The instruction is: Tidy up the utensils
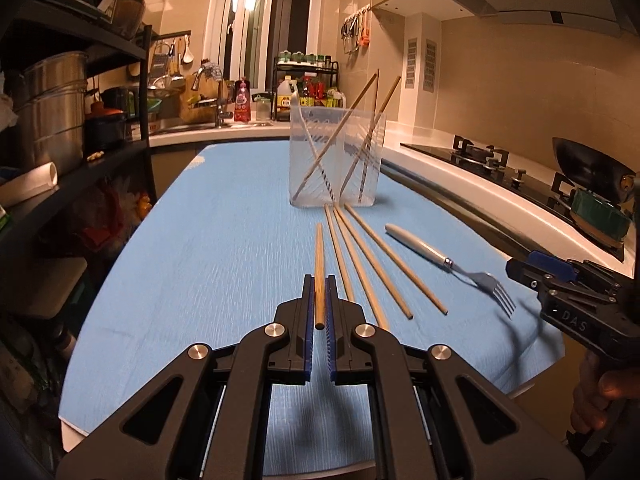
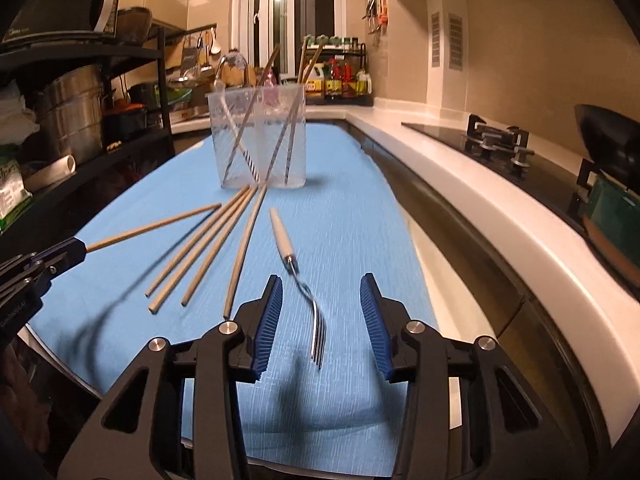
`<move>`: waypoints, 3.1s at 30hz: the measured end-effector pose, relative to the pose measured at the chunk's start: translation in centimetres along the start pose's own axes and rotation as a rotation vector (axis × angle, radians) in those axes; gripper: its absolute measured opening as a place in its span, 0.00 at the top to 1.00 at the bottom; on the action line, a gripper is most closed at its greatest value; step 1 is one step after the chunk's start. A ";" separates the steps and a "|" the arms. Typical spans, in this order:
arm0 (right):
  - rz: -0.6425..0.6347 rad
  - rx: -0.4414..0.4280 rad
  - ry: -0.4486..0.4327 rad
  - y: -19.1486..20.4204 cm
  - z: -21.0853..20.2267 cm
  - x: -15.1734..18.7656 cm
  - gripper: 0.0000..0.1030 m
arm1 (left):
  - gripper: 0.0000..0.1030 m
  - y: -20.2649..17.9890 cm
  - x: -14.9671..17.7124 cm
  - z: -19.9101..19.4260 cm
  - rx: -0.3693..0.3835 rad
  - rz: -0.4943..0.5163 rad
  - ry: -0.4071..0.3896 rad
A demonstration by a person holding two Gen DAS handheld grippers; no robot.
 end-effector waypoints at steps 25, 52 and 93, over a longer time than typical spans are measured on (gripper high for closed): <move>-0.087 0.061 -0.115 1.0 -1.9 -7.8 0.98 | 0.95 1.0 -5.2 0.2 0.006 0.008 -0.096; -0.215 0.019 -0.036 3.3 5.1 -26.4 0.99 | 0.95 3.2 -20.1 8.5 0.120 -0.044 0.009; -0.286 -0.013 0.047 5.0 19.1 -29.4 0.74 | 0.69 2.0 -24.9 23.1 0.170 0.014 0.054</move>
Point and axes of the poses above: each gripper's, at about its wrist camera, not at the fingertips, and z roughly the way its jaws point, y to its left, x to its underside, the point moved 2 cm from there along z, roughly the way its jaws point, and after that the axes turned 15 degrees about -y, right-handed, at the moved point
